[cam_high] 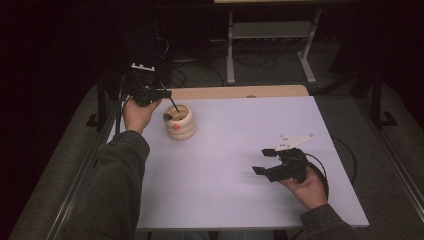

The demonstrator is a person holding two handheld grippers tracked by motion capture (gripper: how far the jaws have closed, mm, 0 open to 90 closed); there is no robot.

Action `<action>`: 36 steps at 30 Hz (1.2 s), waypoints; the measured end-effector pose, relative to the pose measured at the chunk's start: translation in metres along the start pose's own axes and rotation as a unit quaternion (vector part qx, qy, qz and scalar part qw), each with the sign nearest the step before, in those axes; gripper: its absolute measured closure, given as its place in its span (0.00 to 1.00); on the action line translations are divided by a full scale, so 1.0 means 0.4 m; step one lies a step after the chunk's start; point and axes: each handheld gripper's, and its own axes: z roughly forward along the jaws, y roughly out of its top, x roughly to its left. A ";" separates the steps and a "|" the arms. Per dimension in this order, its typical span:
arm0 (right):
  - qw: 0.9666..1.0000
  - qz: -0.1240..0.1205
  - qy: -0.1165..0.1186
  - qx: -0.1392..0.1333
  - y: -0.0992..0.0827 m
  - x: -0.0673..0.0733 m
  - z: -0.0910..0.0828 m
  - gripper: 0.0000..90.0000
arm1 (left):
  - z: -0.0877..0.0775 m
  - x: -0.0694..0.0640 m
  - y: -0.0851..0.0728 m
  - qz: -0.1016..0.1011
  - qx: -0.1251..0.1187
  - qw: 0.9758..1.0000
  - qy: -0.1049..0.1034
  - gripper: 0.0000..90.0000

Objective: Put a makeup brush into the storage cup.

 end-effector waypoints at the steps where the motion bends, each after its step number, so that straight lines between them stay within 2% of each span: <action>1: 1.000 0.000 0.000 0.000 0.000 0.000 0.000 0.30 | 0.002 -0.001 -0.002 0.000 0.000 1.000 0.001 0.94; 14: 1.000 0.000 0.003 0.005 -0.002 0.001 0.007 0.30 | 0.021 0.003 -0.020 0.006 0.003 1.000 0.010 0.94; 24: 1.000 0.000 0.006 0.007 -0.002 0.003 0.010 0.30 | 0.036 0.008 -0.036 0.001 0.015 1.000 0.013 0.94; 36: 1.000 0.001 0.010 0.012 -0.003 0.004 0.015 0.30 | 0.036 0.011 -0.040 0.002 0.016 1.000 0.013 0.93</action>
